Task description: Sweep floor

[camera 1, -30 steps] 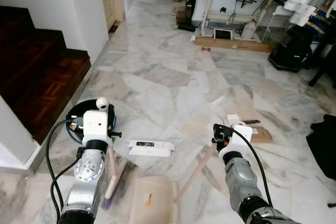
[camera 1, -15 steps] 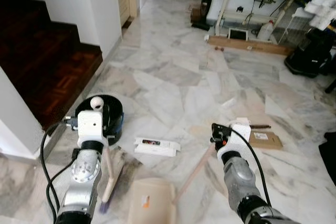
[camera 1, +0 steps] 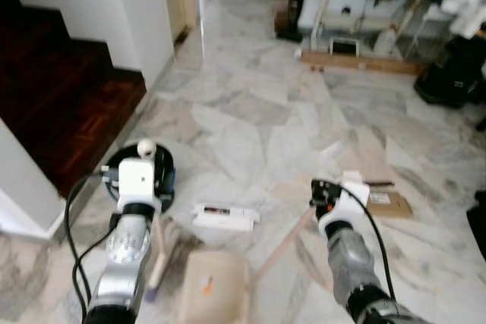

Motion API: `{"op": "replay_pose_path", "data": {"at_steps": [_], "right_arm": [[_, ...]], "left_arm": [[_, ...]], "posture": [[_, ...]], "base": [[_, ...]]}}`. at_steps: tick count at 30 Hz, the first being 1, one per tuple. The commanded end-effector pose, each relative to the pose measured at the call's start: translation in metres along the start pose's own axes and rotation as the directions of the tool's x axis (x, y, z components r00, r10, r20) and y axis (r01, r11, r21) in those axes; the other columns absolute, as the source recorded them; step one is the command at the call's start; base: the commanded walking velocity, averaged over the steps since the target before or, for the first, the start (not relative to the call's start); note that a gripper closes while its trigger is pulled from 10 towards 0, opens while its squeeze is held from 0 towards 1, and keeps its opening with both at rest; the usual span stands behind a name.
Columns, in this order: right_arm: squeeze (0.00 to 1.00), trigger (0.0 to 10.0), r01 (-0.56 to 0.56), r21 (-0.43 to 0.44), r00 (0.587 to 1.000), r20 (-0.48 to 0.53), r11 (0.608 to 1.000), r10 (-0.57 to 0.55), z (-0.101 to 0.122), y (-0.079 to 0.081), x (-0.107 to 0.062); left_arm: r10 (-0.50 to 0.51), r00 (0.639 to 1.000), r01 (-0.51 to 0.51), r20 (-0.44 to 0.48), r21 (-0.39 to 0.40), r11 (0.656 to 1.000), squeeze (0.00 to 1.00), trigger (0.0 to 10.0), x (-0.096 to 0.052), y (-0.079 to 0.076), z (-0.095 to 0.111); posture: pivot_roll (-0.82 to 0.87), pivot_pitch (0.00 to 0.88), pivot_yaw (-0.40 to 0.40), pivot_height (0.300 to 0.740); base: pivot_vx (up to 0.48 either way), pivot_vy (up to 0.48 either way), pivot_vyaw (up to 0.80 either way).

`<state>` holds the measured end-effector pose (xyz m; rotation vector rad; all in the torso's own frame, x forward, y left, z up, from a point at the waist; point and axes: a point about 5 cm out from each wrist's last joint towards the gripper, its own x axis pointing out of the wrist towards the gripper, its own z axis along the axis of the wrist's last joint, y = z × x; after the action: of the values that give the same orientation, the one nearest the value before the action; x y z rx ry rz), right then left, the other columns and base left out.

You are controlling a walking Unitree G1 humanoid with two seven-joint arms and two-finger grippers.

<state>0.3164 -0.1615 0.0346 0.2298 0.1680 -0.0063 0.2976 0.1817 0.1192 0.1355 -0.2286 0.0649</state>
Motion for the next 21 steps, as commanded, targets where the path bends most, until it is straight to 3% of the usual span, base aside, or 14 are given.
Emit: {"op": "replay_pose_path", "data": {"at_steps": [1,21], "right_arm": [[0.00,10.0,-0.012,0.016,0.999,0.046,1.000,0.011,0.0083,0.0053,0.0037],[0.00,10.0,-0.018,0.020,0.999,0.043,1.000,0.018,0.0081,0.0055,0.0038]], "left_arm": [[-0.003,0.999,0.002,0.046,0.020,1.000,0.00,10.0,0.0049,0.0021,0.0096],[0.000,0.997,-0.002,0.083,0.027,1.000,0.00,10.0,0.0098,0.0032,0.0180]], "posture": [[0.09,0.000,-0.051,0.740],[0.09,0.000,-0.059,0.740]], "base": [[0.285,0.000,0.00],[0.281,0.000,0.00]]}}
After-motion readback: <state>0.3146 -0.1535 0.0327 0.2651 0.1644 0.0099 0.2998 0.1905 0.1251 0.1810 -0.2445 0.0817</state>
